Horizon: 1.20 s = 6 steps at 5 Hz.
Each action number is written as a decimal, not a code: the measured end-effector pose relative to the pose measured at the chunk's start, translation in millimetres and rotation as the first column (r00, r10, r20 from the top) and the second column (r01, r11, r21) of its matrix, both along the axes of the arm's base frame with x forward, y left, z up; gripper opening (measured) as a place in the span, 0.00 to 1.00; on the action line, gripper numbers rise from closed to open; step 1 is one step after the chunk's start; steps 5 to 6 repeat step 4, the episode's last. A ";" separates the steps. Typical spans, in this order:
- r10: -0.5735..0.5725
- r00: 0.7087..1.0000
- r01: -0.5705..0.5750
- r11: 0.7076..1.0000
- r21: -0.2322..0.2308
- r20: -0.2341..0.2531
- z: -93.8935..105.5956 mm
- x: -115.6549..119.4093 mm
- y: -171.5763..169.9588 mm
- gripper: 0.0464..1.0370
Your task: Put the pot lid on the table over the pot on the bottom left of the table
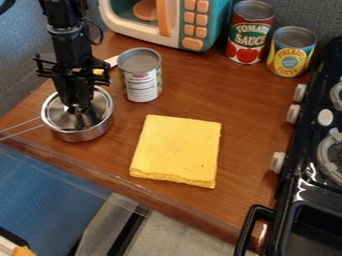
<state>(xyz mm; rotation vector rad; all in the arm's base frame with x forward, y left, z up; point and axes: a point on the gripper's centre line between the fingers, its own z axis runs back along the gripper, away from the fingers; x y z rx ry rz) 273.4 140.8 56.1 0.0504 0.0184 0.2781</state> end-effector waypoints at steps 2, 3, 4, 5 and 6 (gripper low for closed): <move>-0.008 1.000 0.008 1.000 -0.006 0.000 3.0 -1.4 1.1 0.60; -0.021 1.000 0.021 1.000 0.000 0.020 15.1 -2.3 0.3 0.87; -0.040 0.998 0.039 0.999 0.014 0.042 30.9 -4.4 -0.9 0.98; -0.040 0.998 0.039 0.999 0.014 0.042 30.9 -4.4 -0.9 0.98; -0.040 0.998 0.039 0.999 0.014 0.042 30.9 -4.4 -0.9 0.98</move>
